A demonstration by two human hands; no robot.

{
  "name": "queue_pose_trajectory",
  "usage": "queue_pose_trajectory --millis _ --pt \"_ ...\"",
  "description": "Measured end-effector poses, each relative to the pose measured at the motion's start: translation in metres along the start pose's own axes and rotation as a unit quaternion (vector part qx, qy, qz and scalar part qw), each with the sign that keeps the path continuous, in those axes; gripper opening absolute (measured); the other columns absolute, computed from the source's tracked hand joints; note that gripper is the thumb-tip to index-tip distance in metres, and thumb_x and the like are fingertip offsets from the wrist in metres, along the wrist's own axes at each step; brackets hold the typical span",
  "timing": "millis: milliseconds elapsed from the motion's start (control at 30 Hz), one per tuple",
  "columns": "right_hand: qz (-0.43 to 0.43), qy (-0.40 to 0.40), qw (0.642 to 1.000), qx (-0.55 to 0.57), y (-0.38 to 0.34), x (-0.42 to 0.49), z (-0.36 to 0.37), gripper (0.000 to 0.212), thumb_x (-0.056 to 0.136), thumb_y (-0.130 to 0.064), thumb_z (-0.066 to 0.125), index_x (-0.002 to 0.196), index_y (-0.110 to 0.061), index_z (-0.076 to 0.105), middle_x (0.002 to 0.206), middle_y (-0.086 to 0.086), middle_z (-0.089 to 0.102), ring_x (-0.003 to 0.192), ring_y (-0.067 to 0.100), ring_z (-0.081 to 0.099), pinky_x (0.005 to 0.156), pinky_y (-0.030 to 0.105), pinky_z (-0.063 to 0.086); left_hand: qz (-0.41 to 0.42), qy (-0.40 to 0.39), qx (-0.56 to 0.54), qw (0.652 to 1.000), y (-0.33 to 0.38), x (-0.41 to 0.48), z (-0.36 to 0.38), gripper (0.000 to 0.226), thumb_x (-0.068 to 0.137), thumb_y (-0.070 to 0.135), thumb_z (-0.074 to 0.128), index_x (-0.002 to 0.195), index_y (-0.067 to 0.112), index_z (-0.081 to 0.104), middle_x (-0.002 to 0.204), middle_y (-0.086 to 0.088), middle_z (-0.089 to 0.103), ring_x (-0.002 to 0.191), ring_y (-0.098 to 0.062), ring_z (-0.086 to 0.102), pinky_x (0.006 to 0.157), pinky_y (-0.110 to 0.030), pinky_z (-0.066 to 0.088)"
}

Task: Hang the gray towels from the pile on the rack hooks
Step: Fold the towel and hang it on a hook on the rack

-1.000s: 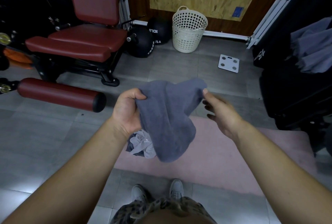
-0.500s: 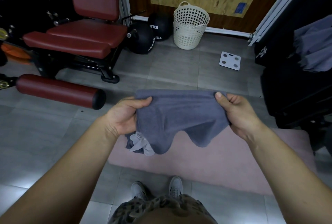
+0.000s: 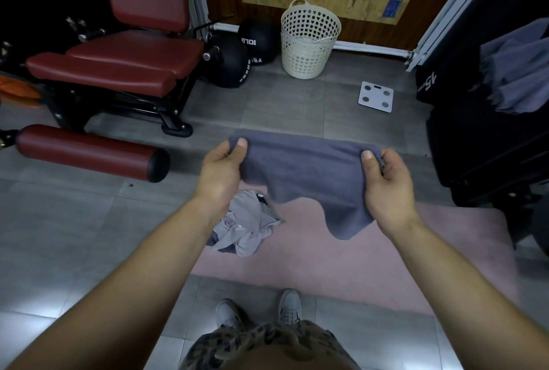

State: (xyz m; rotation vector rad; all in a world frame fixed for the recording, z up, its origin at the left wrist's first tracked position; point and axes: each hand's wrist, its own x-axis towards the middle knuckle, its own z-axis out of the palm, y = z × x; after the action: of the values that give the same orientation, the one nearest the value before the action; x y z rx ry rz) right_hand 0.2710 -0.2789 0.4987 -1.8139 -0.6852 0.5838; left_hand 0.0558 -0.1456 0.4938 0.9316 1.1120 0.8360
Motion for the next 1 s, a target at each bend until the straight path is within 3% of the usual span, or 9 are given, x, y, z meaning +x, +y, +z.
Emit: queue_pose_trajectory --millis 133,233,367,533,600,700,867,933,1000 --pt "-0.029 0.011 0.999 0.034 -0.012 0.002 0.004 0.02 0.104 -0.023 0.051 0.085 -0.024 0.058 0.071 -0.018 0.061 0.065 -0.005 0.055 0.063 0.015 0.047 -0.036 0.042 0.001 0.998 0.004 0.002 0.007 0.041 0.103 0.035 0.052 0.104 -0.003 0.069 0.09 -0.01 0.074 0.081 -0.022 0.071 0.077 -0.035 0.059" --pt "0.017 -0.021 0.995 0.098 -0.014 0.006 0.003 0.025 0.104 -0.027 0.051 0.08 -0.021 0.054 0.067 -0.017 0.056 0.065 0.001 0.05 0.064 0.019 0.044 -0.105 -0.005 -0.054 0.993 0.004 0.001 0.005 0.038 0.1 0.033 0.059 0.111 -0.002 0.069 0.103 -0.014 0.075 0.095 -0.027 0.072 0.077 -0.035 0.061" --pt "0.07 -0.078 0.985 0.136 -0.013 0.006 -0.003 0.021 0.097 -0.026 0.065 0.08 -0.017 0.056 0.073 -0.006 0.064 0.071 0.009 0.06 0.065 0.024 0.05 -0.119 -0.15 -0.013 0.981 -0.002 -0.005 -0.006 0.03 0.086 -0.001 0.069 0.116 -0.001 0.067 0.107 -0.017 0.074 0.095 -0.029 0.072 0.081 -0.034 0.06" --pt "0.074 -0.062 0.987 0.127 0.002 0.008 -0.013 0.015 0.097 -0.013 0.064 0.106 -0.001 0.062 0.096 0.006 0.073 0.089 0.016 0.069 0.077 0.028 0.054 -0.105 -0.152 0.029 0.982 0.004 0.005 -0.014 0.038 0.092 -0.005 0.06 0.13 -0.01 0.056 0.118 -0.025 0.068 0.105 -0.034 0.069 0.09 -0.037 0.059" --pt "0.08 -0.064 0.985 0.139 0.005 0.009 -0.016 0.014 0.097 -0.011 0.063 0.107 -0.002 0.062 0.098 0.007 0.072 0.091 0.018 0.069 0.081 0.03 0.055 -0.073 -0.122 0.075 0.987 0.005 0.01 -0.01 0.058 0.092 -0.005 0.063 0.145 -0.002 0.041 0.121 -0.023 0.067 0.11 -0.036 0.067 0.095 -0.04 0.056" --pt "0.103 -0.087 0.975 0.179 0.006 0.008 -0.02 0.008 0.094 -0.005 0.064 0.102 -0.005 0.06 0.095 0.01 0.07 0.088 0.021 0.068 0.08 0.033 0.053 -0.026 -0.111 0.099 0.989 0.003 0.014 -0.008 0.09 0.09 -0.012 0.062 0.158 0.022 0.014 0.115 -0.014 0.071 0.101 -0.02 0.07 0.083 -0.025 0.058" --pt "0.118 -0.059 0.969 0.211 0.007 0.009 -0.023 0.051 0.085 0.002 0.072 0.126 -0.019 0.05 0.088 0.004 0.071 0.085 0.018 0.073 0.077 0.028 0.057 0.038 -0.114 0.185 0.975 -0.001 0.014 -0.005 0.063 0.08 -0.017 0.07 0.137 0.009 0.057 0.108 -0.006 0.071 0.101 -0.015 0.067 0.085 -0.019 0.056" --pt "0.105 -0.094 0.98 0.143 0.01 0.01 -0.024 0.065 0.081 0.005 0.076 0.136 -0.02 0.051 0.102 0.005 0.072 0.095 0.015 0.072 0.081 0.023 0.057 0.06 -0.109 0.256 0.959 -0.002 0.016 -0.007 0.066 0.075 -0.008 0.08 0.134 0.013 0.06 0.112 -0.002 0.072 0.102 -0.015 0.069 0.093 -0.026 0.056" --pt "0.085 -0.114 0.99 0.01 0.011 0.011 -0.024 0.057 0.079 0.004 0.079 0.127 -0.018 0.059 0.112 0.001 0.071 0.102 0.01 0.069 0.082 0.015 0.055 0.082 -0.108 0.34 0.93 -0.001 0.018 -0.009 0.065 0.071 0.002 0.086 0.13 0.016 0.065 0.112 0.003 0.072 0.103 -0.011 0.069 0.096 -0.028 0.055"
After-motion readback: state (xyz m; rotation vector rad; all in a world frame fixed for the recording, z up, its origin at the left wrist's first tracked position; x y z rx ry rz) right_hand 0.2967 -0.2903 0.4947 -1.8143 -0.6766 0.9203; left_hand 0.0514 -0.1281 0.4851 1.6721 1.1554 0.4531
